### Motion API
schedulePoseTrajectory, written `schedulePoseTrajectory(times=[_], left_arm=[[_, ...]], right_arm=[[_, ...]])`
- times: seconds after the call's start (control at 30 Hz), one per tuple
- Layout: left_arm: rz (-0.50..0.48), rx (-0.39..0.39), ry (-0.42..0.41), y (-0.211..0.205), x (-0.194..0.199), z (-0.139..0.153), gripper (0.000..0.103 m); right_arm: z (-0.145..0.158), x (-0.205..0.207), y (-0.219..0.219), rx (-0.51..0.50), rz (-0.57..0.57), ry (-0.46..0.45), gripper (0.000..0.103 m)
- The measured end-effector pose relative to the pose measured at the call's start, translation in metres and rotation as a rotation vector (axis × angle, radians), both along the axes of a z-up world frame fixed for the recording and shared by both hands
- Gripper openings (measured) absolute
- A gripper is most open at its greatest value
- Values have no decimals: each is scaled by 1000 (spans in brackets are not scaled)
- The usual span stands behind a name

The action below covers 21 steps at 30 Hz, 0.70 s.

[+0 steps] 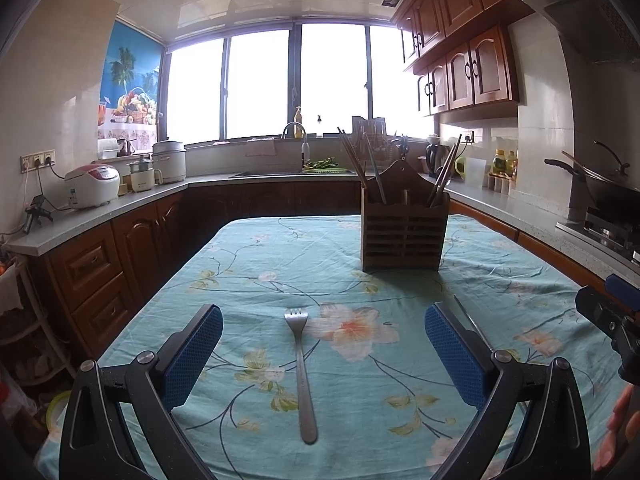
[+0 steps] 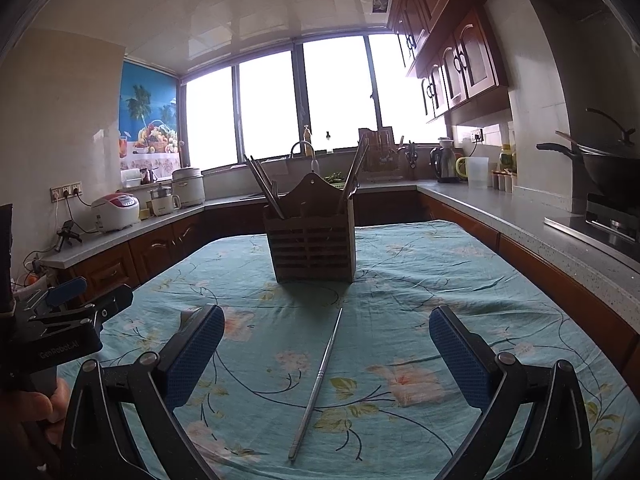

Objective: Organize utensils

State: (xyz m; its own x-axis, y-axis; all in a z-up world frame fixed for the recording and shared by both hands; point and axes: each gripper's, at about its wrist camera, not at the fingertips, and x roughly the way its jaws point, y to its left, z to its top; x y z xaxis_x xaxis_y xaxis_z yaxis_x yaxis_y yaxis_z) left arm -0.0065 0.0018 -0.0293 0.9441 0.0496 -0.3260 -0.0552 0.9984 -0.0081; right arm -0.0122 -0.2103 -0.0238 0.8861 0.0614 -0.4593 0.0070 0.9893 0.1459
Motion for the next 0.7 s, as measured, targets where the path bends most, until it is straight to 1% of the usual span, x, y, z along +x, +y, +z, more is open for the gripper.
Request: schedulePoseTrajectory(times=[0.7], left_arm=[[-10,3,-12,-5,-4,2,102]], right_arm=[[7,-2,0,12,13,-24,103]])
